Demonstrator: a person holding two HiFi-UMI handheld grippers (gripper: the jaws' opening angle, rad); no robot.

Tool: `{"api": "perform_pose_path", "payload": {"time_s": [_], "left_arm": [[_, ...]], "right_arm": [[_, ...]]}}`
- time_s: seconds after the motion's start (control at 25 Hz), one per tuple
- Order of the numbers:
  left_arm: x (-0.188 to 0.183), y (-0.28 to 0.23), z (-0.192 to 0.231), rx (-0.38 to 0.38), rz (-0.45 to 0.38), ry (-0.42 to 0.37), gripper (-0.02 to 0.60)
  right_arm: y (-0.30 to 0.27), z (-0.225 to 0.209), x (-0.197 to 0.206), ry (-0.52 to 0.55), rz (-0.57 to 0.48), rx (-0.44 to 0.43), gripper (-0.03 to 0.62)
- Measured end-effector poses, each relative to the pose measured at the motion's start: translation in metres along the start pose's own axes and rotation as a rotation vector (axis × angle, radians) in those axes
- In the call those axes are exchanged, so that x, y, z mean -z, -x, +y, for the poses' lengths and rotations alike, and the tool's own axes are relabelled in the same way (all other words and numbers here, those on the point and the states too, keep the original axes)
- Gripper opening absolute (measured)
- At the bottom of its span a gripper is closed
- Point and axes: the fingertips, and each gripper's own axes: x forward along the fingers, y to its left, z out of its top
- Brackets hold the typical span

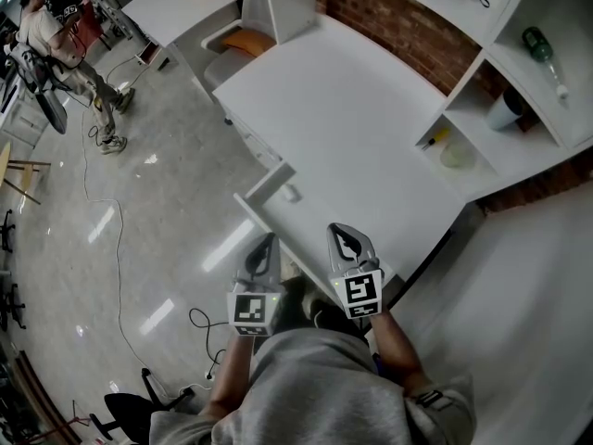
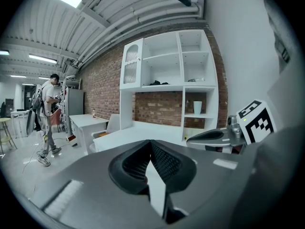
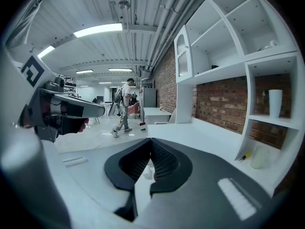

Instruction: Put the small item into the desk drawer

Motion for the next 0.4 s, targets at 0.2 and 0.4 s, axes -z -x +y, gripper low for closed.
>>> {"api": "perform_pose_path", "payload": {"time_s": [0.2, 0.4], "left_arm": [[-0.0013, -0.0008, -0.0017, 0.005, -0.001, -0.005, 0.012], [-0.0040, -0.0037, -0.0035, 0.010, -0.006, -0.008, 0.012]], "right_arm": [[0.0014, 0.0009, 0.0008, -0.002, 0.000, 0.001, 0.003], [0.0012, -0.0016, 0.0001, -0.002, -0.001, 0.001, 0.003]]}}
